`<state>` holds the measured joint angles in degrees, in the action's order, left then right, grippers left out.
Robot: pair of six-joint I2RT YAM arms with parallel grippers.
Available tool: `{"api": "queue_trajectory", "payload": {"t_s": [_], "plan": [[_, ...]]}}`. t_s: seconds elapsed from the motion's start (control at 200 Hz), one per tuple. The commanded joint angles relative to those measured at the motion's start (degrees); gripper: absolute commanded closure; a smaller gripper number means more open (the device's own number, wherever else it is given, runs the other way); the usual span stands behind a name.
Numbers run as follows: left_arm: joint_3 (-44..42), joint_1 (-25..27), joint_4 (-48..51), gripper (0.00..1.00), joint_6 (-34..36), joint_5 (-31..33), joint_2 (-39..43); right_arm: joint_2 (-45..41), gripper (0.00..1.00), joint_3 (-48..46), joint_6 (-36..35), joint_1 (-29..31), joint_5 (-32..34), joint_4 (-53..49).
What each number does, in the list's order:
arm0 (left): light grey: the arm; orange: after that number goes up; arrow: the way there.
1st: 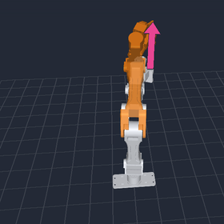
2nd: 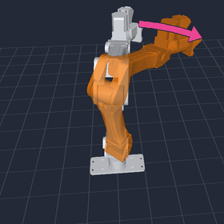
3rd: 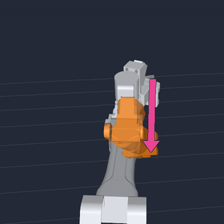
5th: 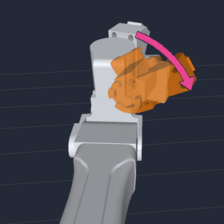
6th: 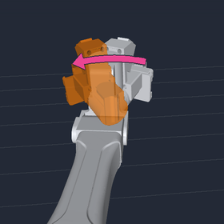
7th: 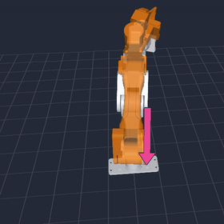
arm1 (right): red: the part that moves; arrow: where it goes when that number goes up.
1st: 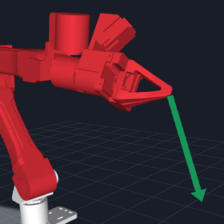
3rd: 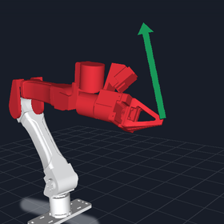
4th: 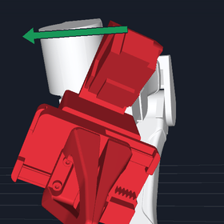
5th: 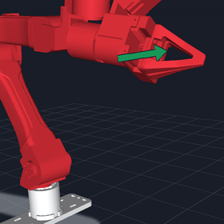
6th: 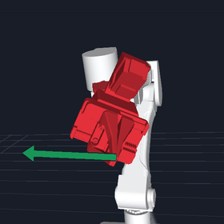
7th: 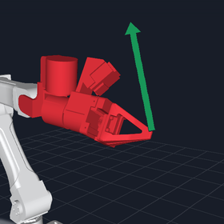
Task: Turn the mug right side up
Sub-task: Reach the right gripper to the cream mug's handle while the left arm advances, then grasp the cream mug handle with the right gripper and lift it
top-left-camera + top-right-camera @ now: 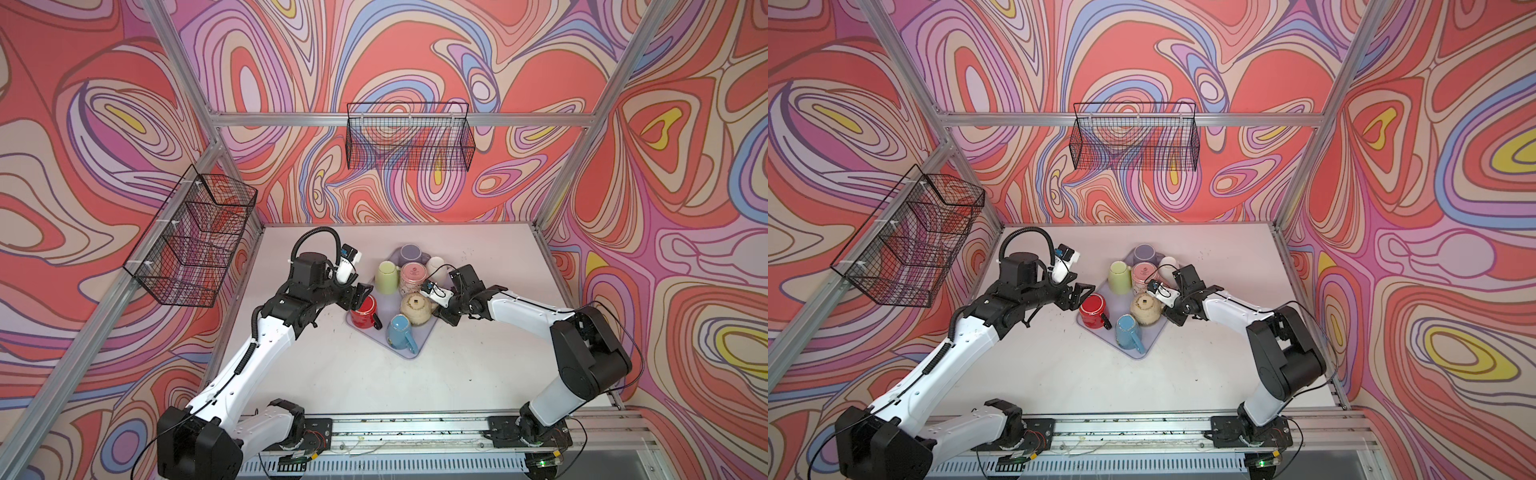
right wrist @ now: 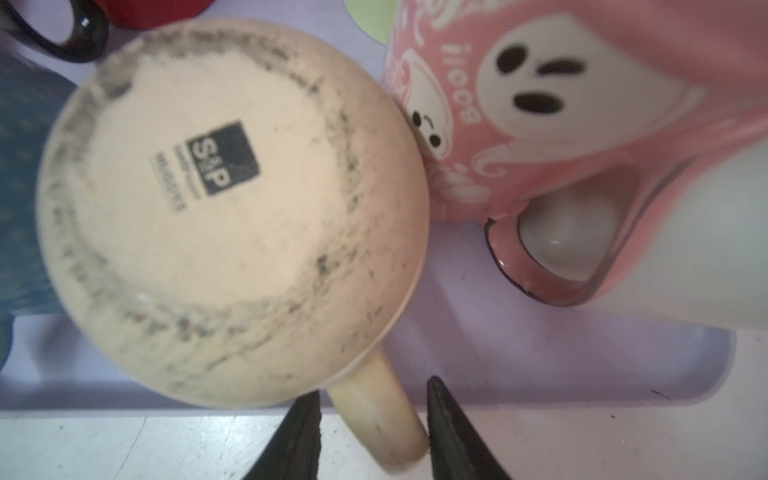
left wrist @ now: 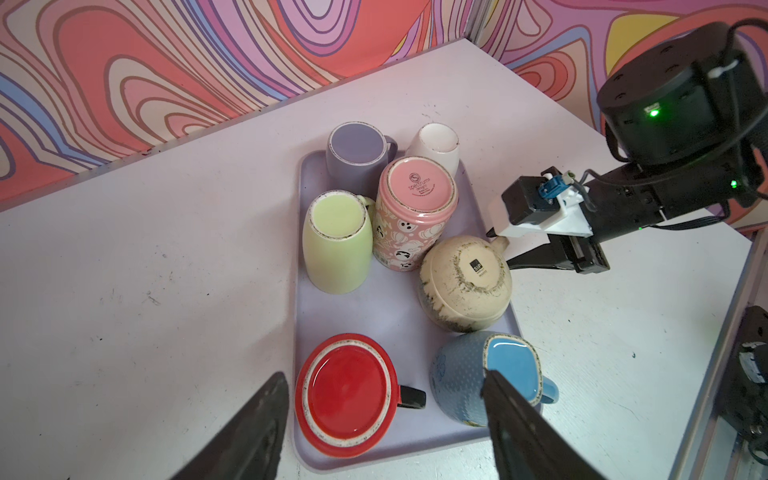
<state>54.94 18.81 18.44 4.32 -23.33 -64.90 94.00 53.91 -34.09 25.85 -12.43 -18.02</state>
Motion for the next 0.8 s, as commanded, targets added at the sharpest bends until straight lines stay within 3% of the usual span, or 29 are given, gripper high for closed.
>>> {"api": "queue_trajectory", "payload": {"t_s": [0.0,0.315,0.796], "plan": [[-0.6,0.2,-0.1,0.24,0.8,0.0,0.8,0.7,0.65,-0.8,0.6,1.0,-0.4,1.3],[-0.5,0.2,0.1,0.24,0.9,0.2,-0.1,-0.5,0.88,-0.7,0.2,1.5,-0.7,-1.2],[-0.4,0.2,0.4,0.24,1.1,0.7,-0.6,-12.8,0.95,0.0,0.4,1.6,0.9,-7.4]]}}
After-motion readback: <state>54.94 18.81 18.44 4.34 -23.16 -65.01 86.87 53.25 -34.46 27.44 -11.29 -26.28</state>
